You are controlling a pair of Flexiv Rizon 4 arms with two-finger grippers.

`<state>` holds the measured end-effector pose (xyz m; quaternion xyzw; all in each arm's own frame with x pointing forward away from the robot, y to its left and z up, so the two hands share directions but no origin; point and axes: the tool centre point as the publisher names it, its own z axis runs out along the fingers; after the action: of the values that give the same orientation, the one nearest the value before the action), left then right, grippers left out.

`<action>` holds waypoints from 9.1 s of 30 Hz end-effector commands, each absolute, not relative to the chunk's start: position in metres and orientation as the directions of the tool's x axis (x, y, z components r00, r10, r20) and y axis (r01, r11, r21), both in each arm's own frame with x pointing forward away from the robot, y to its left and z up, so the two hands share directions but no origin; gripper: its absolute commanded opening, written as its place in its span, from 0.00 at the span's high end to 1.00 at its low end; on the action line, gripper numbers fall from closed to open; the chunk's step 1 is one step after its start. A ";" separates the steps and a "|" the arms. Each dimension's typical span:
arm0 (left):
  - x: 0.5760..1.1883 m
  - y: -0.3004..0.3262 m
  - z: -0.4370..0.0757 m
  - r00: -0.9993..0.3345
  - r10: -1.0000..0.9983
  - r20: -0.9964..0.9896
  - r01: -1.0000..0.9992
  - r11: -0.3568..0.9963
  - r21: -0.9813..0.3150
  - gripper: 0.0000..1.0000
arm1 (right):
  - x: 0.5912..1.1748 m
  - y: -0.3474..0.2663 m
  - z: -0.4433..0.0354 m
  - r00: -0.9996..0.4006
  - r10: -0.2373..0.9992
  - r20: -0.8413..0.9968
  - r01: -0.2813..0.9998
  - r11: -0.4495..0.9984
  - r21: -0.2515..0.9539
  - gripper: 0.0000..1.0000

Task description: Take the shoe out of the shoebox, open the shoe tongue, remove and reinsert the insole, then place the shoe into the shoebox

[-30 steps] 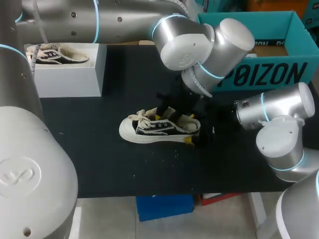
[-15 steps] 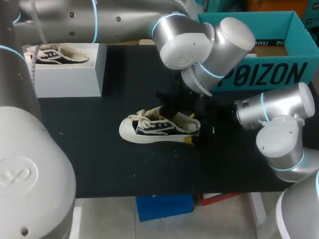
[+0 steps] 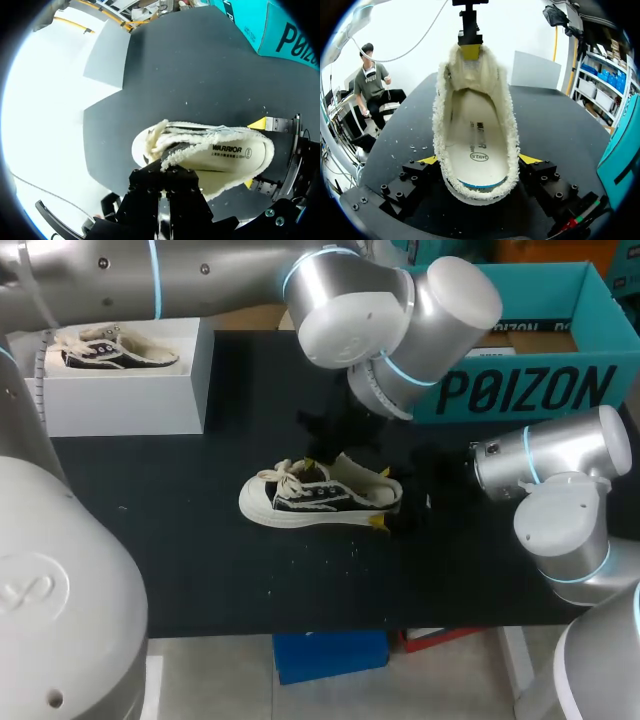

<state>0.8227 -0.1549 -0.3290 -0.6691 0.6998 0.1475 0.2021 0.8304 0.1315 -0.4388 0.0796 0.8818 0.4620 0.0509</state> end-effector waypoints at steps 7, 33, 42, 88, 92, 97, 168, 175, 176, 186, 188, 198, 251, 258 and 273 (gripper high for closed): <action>0.812 -0.119 -0.317 0.033 -0.887 -0.461 -0.994 0.020 -0.110 1.00 | 0.831 0.132 -0.442 -0.982 0.189 -0.016 0.095 0.561 0.822 1.00; 0.802 -0.065 -0.333 0.129 -0.890 -0.437 -0.990 -0.089 -0.111 0.02 | 0.831 0.132 -0.442 -0.982 0.189 -0.016 0.095 0.561 0.822 1.00; 0.806 -0.050 -0.331 0.161 -0.897 -0.411 -0.985 -0.119 -0.127 0.00 | 0.831 0.132 -0.442 -0.982 0.189 -0.016 0.095 0.561 0.822 1.00; 0.796 -0.117 -0.274 -0.898 -0.402 -0.180 -0.399 0.915 -0.051 1.00 | 0.831 0.132 -0.442 -0.982 0.189 -0.016 0.095 0.561 0.822 1.00; 0.806 -0.134 -0.275 -0.974 -0.220 -0.047 -0.215 0.972 -0.099 1.00 | 0.831 0.132 -0.442 -0.982 0.189 -0.016 0.095 0.561 0.822 1.00; 0.824 -0.157 -0.277 -0.929 -0.368 -0.028 -0.367 0.929 -0.050 1.00 | 0.831 0.132 -0.442 -0.982 0.189 -0.016 0.095 0.561 0.822 1.00; 0.835 -0.191 -0.356 -0.968 0.103 0.231 0.056 0.977 -0.204 1.00 | 0.831 0.132 -0.442 -0.982 0.189 -0.016 0.095 0.561 0.822 1.00; 0.828 -0.197 -0.364 -0.963 0.109 0.248 0.057 0.976 -0.210 1.00 | 0.831 0.132 -0.442 -0.982 0.189 -0.016 0.095 0.561 0.822 1.00; 0.827 -0.198 -0.362 -0.960 0.119 0.253 0.058 0.970 -0.236 1.00 | 0.831 0.132 -0.442 -0.982 0.189 -0.016 0.095 0.561 0.822 1.00; 0.827 -0.198 -0.362 -0.960 0.119 0.253 0.058 0.970 -0.236 1.00 | 0.831 0.132 -0.442 -0.982 0.189 -0.016 0.095 0.561 0.822 1.00; 0.827 -0.198 -0.362 -0.960 0.119 0.253 0.058 0.970 -0.236 1.00 | 0.831 0.132 -0.442 -0.982 0.189 -0.016 0.095 0.561 0.822 1.00; 0.829 -0.200 -0.358 -0.945 0.224 0.238 0.179 0.964 -0.199 1.00 | 0.831 0.132 -0.442 -0.982 0.189 -0.016 0.095 0.561 0.822 1.00; 0.791 -0.196 -0.418 -0.973 0.126 0.194 0.092 0.980 -0.176 0.44 | 0.831 0.132 -0.442 -0.982 0.189 -0.016 0.095 0.561 0.822 1.00; 0.794 -0.194 -0.430 -0.992 0.048 0.118 0.036 0.994 -0.103 0.56 | 0.831 0.132 -0.442 -0.982 0.189 -0.016 0.095 0.561 0.822 1.00; 0.800 -0.175 -0.454 -0.953 -0.100 -0.287 -0.109 0.994 0.015 0.54 | 0.831 0.132 -0.442 -0.982 0.189 -0.016 0.095 0.561 0.822 1.00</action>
<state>0.8113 -0.1822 -0.4249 -0.0472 0.9976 0.0082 0.0506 0.8293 0.1337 -0.4400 0.0788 0.8819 0.4620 0.0507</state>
